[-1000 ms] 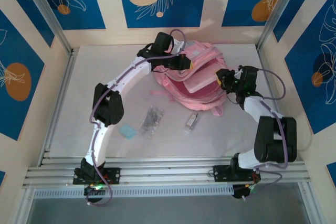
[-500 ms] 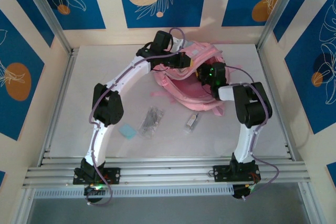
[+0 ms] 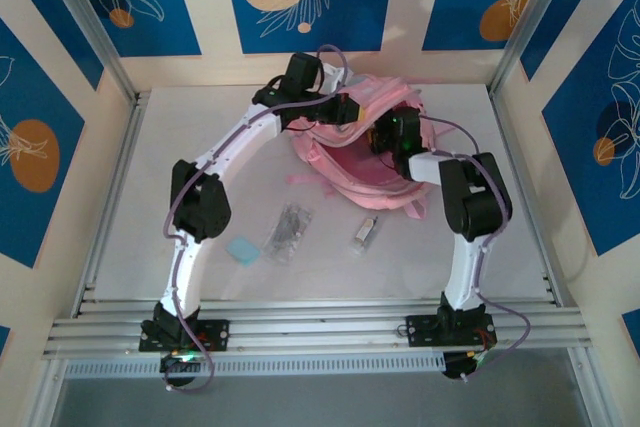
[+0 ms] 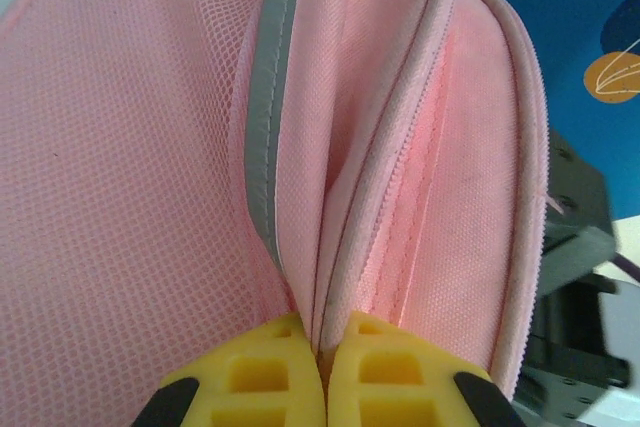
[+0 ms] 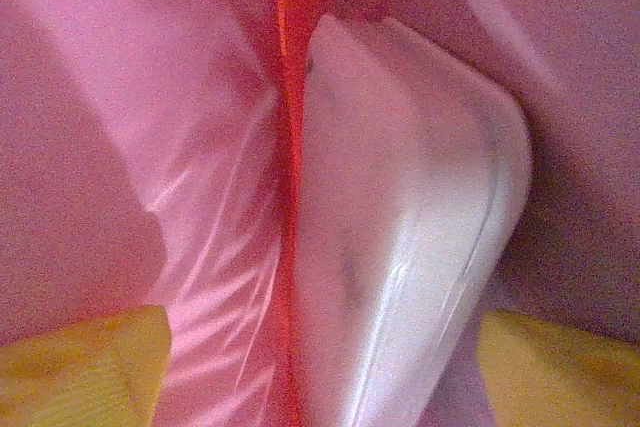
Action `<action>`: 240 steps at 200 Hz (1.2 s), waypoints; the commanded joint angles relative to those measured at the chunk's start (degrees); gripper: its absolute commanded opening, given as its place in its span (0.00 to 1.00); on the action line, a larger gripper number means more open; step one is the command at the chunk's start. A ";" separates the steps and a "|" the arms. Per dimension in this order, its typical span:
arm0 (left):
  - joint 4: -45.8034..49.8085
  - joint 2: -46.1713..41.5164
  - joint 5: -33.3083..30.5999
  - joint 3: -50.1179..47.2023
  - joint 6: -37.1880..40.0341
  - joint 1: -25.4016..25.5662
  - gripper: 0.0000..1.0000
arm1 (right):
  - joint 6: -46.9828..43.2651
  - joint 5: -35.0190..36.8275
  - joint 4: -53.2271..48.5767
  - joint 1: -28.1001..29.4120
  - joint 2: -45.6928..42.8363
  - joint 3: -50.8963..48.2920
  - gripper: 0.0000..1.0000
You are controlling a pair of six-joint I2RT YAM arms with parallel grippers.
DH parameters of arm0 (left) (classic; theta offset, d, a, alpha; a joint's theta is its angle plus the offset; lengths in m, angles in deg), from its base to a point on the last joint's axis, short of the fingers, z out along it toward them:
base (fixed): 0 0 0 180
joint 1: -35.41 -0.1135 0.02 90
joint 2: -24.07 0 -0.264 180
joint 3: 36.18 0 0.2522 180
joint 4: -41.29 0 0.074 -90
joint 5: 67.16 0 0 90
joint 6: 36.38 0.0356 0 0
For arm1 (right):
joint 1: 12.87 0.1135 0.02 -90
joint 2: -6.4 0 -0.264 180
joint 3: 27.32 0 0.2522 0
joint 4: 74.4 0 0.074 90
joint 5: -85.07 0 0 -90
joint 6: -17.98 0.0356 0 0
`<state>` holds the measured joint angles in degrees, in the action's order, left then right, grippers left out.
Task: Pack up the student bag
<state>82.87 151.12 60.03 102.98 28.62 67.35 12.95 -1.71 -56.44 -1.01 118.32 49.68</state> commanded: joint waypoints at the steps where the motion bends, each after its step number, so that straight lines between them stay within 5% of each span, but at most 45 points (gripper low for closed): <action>1: -5.45 -3.56 -0.18 -0.11 0.54 -1.62 0.00 | -2.37 -2.69 -7.82 -2.04 -8.35 -4.55 0.92; 95: -7.20 -6.99 -1.33 -12.13 1.19 -0.89 0.02 | -29.92 -3.40 -47.82 -7.55 -44.02 -12.89 0.99; 110: -7.52 -10.19 -1.11 -17.50 1.57 -0.74 0.17 | -32.30 -5.73 -50.71 -8.56 -47.36 -13.03 0.99; 135: -7.33 -17.97 -3.35 -28.22 2.97 -0.75 0.71 | -35.28 -11.47 -53.50 -9.62 -49.43 -12.49 0.99; 153: -4.46 -23.91 -7.69 -35.64 5.77 -0.75 0.90 | -36.99 -13.29 -55.04 -8.68 -49.77 -11.94 0.99; 185: 1.63 -31.78 -16.21 -46.96 9.26 -0.74 1.00 | -37.08 -12.61 -55.66 -4.56 -49.52 -12.81 0.99; 240: 4.78 -37.04 -24.07 -62.35 10.49 0.25 1.00 | -34.14 -11.04 -50.49 1.98 -47.05 -16.25 0.99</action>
<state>84.13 115.29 41.17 44.93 37.34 67.04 -21.98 -12.70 -108.89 -0.75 69.93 34.75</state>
